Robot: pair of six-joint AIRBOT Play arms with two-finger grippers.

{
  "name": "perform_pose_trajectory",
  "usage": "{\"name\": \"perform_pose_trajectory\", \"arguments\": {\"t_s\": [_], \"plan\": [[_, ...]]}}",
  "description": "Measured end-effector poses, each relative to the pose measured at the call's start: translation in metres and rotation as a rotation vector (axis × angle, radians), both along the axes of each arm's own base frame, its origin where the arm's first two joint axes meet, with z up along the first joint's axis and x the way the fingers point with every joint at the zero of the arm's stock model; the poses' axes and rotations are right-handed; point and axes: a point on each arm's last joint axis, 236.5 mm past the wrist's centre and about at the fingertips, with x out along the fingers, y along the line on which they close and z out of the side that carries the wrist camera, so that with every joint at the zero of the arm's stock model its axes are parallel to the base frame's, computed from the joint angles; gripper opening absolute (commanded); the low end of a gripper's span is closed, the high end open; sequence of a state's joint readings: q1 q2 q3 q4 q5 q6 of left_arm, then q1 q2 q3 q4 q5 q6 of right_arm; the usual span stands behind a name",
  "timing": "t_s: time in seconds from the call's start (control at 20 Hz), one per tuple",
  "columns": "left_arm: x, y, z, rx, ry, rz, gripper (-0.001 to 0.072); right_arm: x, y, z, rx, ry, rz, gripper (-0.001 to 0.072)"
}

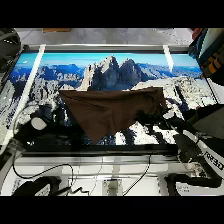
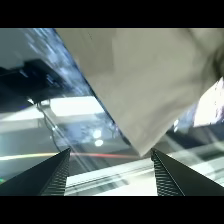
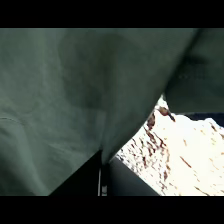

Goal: Fold the clothes and pants, and hang the long-sleeved shirts on hangers.

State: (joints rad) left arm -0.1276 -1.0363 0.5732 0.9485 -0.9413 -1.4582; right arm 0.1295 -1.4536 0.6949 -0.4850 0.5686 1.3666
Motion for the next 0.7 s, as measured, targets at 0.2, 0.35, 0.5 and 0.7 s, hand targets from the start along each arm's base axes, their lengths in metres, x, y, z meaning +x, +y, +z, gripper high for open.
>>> {"name": "perform_pose_trajectory", "arguments": {"t_s": [0.2, 0.35, 0.5, 0.7], "plan": [[-0.014, -0.033, -0.017, 0.006, -0.022, -0.079, 0.054, 0.0, 0.0, 0.0, 0.002, 0.001, -0.004, 0.0012], [-0.027, -0.051, -0.033, 0.021, -0.002, -0.135, 0.0539, 0.0, 0.001, 0.001, 0.008, 0.003, -0.006, 0.0012], [-0.031, -0.062, -0.045, 0.016, 0.023, -0.139, 0.0473, -0.001, 0.002, 0.001, 0.013, 0.007, -0.002, 0.0011], [-0.029, -0.069, -0.053, 0.002, 0.034, -0.107, 0.0281, -0.002, 0.004, 0.001, 0.019, 0.013, 0.001, 0.0012]]}}
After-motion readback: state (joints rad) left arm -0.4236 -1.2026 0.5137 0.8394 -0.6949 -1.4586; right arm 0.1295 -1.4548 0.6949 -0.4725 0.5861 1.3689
